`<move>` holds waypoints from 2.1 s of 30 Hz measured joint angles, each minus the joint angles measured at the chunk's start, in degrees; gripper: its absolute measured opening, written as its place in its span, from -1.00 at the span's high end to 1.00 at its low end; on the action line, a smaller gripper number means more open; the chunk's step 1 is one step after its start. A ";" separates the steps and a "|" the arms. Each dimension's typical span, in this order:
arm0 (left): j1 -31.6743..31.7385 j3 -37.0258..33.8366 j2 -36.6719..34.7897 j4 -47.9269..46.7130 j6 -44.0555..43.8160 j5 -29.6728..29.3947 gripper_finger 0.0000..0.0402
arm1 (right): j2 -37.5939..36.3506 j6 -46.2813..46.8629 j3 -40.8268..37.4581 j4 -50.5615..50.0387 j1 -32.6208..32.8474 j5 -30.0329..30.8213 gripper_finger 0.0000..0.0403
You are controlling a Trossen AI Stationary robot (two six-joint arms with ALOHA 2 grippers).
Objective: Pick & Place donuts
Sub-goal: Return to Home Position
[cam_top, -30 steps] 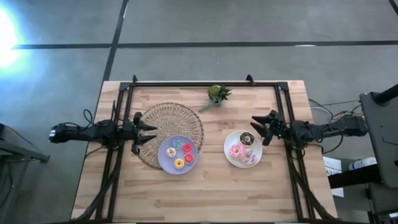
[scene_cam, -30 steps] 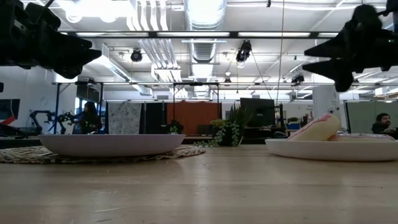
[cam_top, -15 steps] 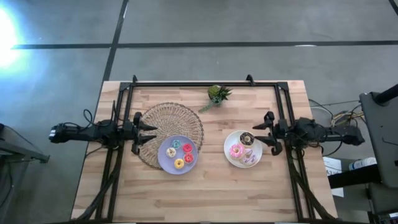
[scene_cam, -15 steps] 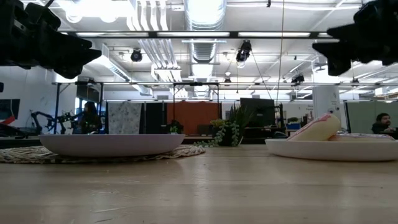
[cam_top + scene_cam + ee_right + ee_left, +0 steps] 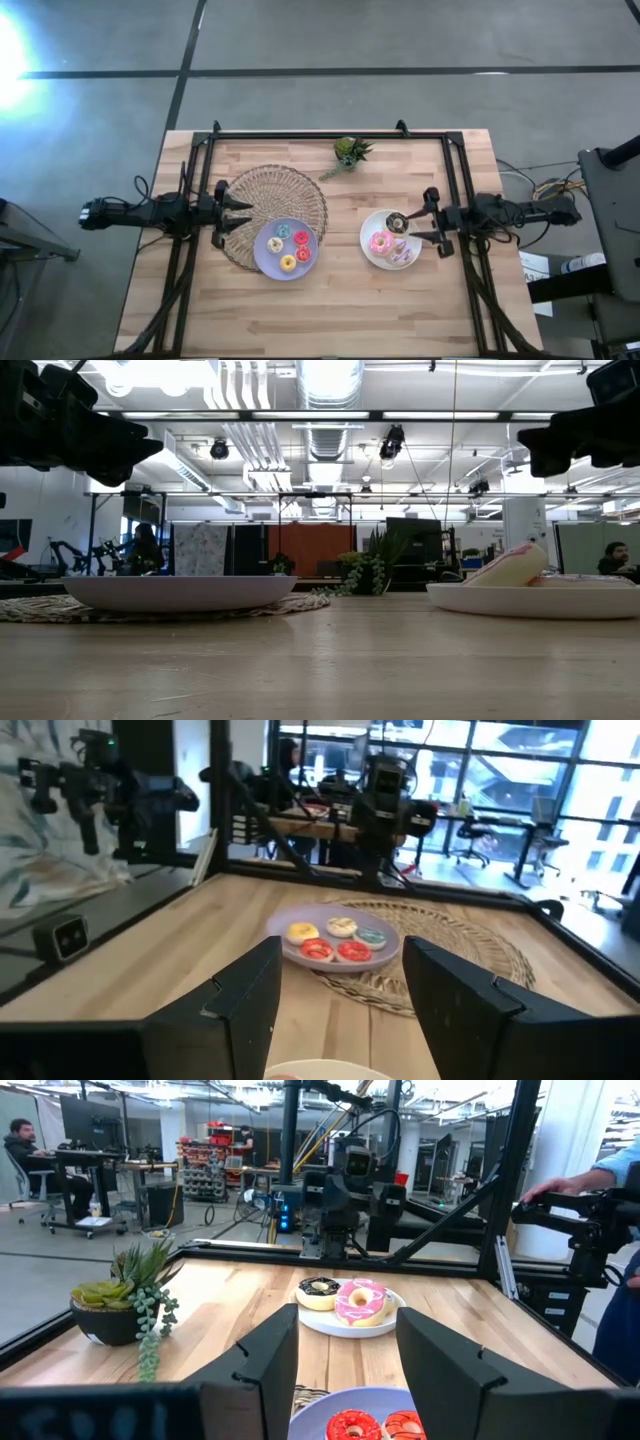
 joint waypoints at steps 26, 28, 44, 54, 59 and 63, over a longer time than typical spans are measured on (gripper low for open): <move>-0.01 0.00 -0.02 -0.01 -0.01 0.00 0.28 | 0.00 3.39 0.00 -0.07 -6.25 0.36 0.00; 0.00 0.00 -0.02 0.00 -0.02 0.00 0.28 | 0.00 3.93 0.00 -0.07 -7.19 0.37 0.00; 0.00 0.00 -0.01 0.00 0.00 0.00 0.28 | 0.21 2.73 0.00 -0.04 -7.95 0.38 0.00; -0.01 0.00 -0.01 -0.01 -0.01 0.00 0.28 | 0.61 2.70 0.00 -0.04 -7.94 0.38 0.00; -0.01 0.00 -0.02 -0.02 -0.01 0.00 0.28 | 0.57 2.70 0.00 -0.04 -7.94 0.38 0.00; -0.01 0.00 0.01 -0.02 -0.02 0.00 0.28 | 0.55 2.68 0.00 -0.03 -7.94 0.36 0.00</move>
